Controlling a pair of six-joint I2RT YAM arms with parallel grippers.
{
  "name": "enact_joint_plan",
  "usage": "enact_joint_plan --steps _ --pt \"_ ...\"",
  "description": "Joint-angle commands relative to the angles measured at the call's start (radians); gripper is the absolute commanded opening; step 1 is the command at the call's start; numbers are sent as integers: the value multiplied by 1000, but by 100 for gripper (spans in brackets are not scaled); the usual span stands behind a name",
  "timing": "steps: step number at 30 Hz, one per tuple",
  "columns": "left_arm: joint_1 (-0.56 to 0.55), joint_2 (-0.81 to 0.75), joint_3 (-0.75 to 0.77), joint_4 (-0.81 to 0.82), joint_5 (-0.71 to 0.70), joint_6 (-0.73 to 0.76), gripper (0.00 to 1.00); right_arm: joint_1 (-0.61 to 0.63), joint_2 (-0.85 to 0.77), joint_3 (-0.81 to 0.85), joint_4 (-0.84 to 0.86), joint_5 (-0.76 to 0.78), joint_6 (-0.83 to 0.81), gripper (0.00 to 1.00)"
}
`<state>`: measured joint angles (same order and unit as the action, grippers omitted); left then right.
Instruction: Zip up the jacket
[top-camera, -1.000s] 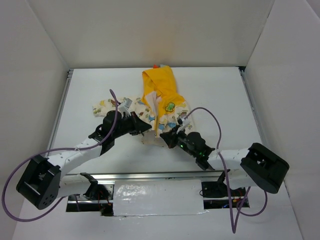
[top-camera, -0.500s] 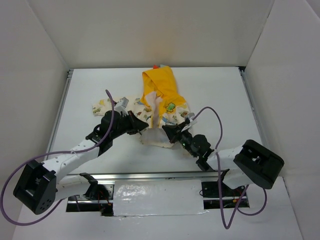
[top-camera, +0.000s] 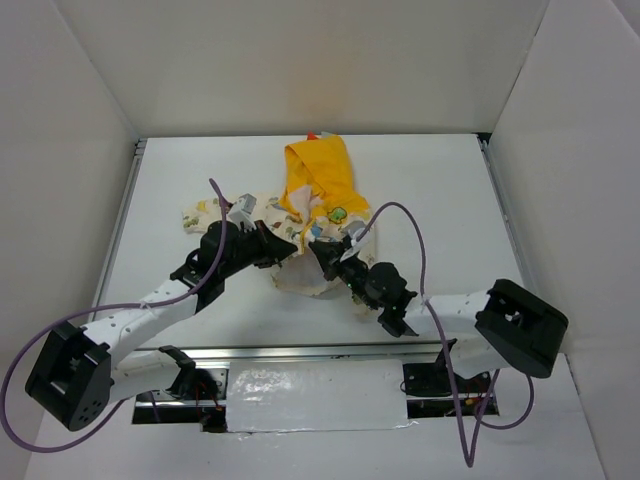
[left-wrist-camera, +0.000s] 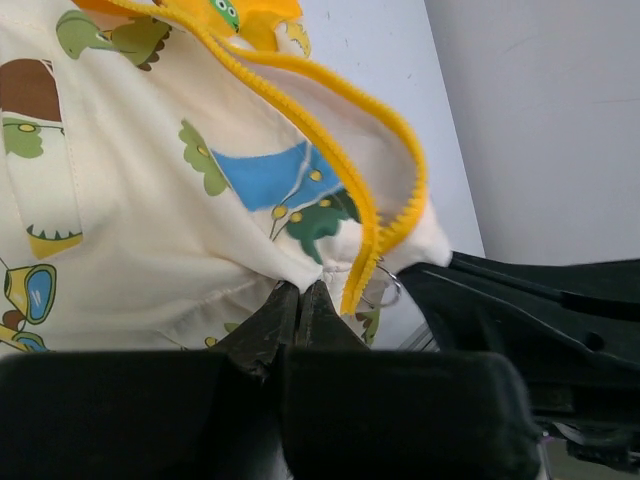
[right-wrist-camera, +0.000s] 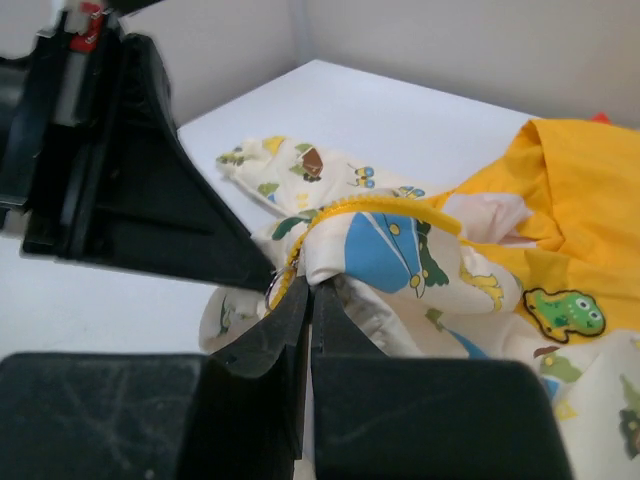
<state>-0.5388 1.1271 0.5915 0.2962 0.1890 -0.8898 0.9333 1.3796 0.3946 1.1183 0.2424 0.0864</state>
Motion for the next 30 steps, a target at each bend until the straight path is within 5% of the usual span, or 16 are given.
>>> enact_joint_plan --steps 1,3,6,8,9,12,27,30 --pt "3 -21 39 24 -25 25 0 13 -125 4 -36 16 -185 0" --pt "3 -26 45 3 -46 34 0 -43 -212 103 -383 -421 -180 0" --pt "5 -29 56 -20 -56 42 0 -53 -221 145 -479 -319 -191 0" --pt "5 -38 53 -12 -51 40 0 -51 -218 78 -288 -113 -162 0" --pt "5 -42 47 -6 -40 37 0 -51 -217 -15 -100 -94 -160 0" --pt "5 -49 33 27 -25 34 0 -50 -192 -117 93 -48 -130 0" --pt "5 -50 13 96 6 14 0 -71 79 -250 636 -161 182 0" --pt "5 -43 7 104 6 9 0 -73 70 -243 617 -161 214 0"
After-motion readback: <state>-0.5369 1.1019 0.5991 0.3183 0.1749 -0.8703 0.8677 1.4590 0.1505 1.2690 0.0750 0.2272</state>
